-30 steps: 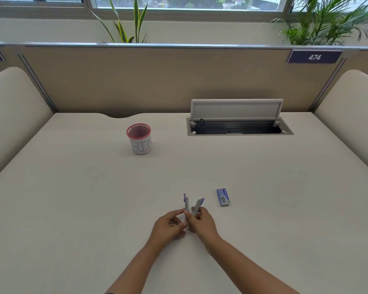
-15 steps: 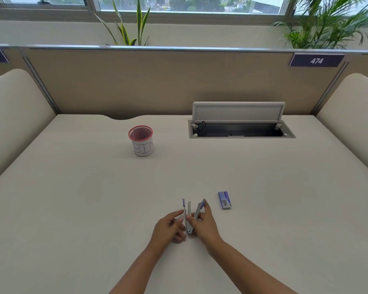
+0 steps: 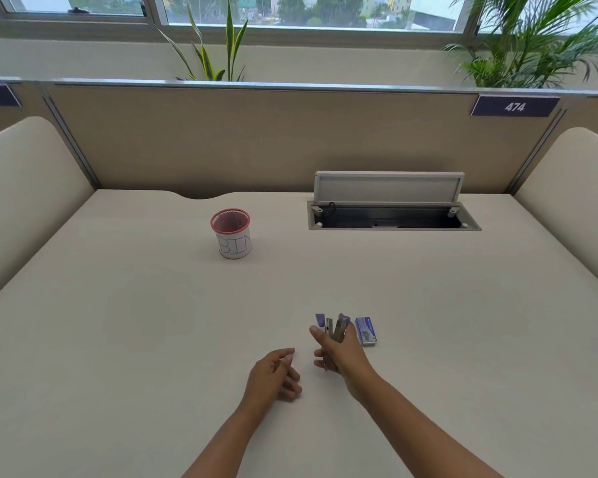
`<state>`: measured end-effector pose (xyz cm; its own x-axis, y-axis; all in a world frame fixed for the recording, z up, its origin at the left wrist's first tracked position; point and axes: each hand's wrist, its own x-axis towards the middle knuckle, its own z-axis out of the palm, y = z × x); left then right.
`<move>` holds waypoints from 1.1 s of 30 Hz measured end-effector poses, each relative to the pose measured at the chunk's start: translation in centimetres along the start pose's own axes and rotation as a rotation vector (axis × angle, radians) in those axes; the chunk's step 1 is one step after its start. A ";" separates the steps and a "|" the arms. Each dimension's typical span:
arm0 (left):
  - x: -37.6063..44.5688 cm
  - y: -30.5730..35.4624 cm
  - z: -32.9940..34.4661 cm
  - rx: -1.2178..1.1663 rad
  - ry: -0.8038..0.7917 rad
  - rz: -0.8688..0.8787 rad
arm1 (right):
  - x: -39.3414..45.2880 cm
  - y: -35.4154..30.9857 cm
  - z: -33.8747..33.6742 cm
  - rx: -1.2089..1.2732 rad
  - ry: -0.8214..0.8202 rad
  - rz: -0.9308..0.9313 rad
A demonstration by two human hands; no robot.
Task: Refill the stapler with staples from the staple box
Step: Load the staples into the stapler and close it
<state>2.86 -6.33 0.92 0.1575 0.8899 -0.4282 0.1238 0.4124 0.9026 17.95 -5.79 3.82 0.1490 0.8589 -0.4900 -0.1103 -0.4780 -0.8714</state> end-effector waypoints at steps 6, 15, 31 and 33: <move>0.1 0.3 -0.2 0.016 -0.018 -0.018 | -0.6 -0.6 0.1 -0.075 0.073 -0.031; 0.1 -1.5 0.8 0.775 0.135 0.359 | -1.8 -0.8 0.2 -0.079 0.099 -0.020; 2.7 -4.1 -2.0 1.369 0.222 0.326 | -0.8 -0.9 -0.3 -0.050 0.156 -0.021; 2.7 -4.1 -2.0 1.368 0.231 0.329 | -0.7 -0.9 -0.3 -0.049 0.163 -0.036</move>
<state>0.82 -5.24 -3.82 0.2198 0.9727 -0.0746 0.9671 -0.2073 0.1475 18.24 -6.00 4.96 0.3101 0.8362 -0.4523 -0.0544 -0.4593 -0.8866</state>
